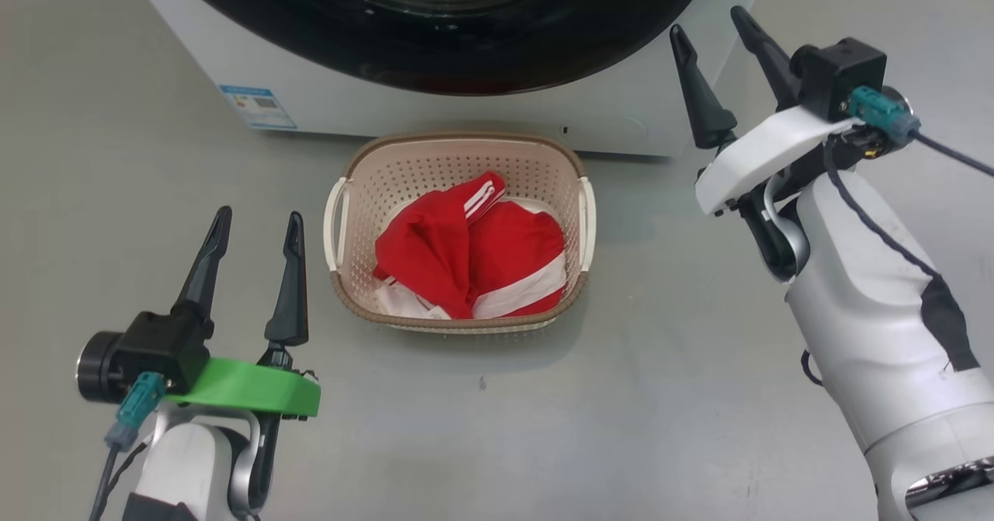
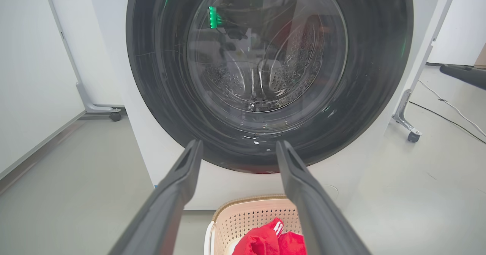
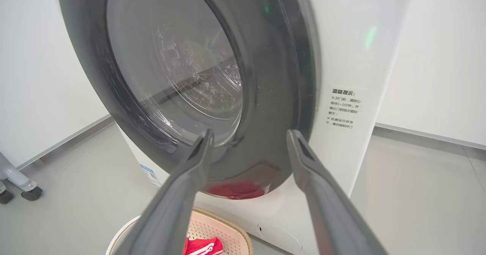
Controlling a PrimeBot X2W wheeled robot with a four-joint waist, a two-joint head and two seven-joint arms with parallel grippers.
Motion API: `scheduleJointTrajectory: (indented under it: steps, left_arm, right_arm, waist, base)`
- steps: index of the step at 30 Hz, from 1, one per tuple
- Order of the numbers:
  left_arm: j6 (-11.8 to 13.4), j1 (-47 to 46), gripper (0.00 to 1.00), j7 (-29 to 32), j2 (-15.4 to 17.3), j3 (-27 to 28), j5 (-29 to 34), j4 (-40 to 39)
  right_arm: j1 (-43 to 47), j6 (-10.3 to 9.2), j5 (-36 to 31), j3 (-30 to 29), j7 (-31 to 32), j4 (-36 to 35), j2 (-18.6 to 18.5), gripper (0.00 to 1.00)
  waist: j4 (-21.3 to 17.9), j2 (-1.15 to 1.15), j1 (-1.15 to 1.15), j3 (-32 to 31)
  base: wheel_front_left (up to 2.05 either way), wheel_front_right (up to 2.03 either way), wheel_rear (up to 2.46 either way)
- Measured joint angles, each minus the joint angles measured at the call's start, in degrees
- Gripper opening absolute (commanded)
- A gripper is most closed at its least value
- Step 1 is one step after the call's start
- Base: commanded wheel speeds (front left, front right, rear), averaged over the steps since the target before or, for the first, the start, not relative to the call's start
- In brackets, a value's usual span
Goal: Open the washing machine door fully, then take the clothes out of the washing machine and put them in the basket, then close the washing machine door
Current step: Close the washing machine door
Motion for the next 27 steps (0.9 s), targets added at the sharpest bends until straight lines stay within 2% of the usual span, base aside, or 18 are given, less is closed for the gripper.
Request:
scheduleJointTrajectory:
  steps: [16,27]
  left_arm:
    - [-0.51,5.11,1.0,0.0,0.32,-0.47,0.36,4.12]
    - [-0.57,8.81,1.0,0.0,0.42,-0.94,0.36,6.22]
  right_arm:
    - [17.65,-0.16,0.26,-3.97,0.0,-8.55,0.56,1.0]
    - [27.67,-2.1,-0.31,-5.78,0.0,-13.36,0.89,1.0]
  waist:
    - [-5.29,0.0,0.0,-6.99]
    - [-7.35,0.0,0.0,-11.67]
  base:
    - [0.0,0.0,0.0]
    - [0.0,0.0,0.0]
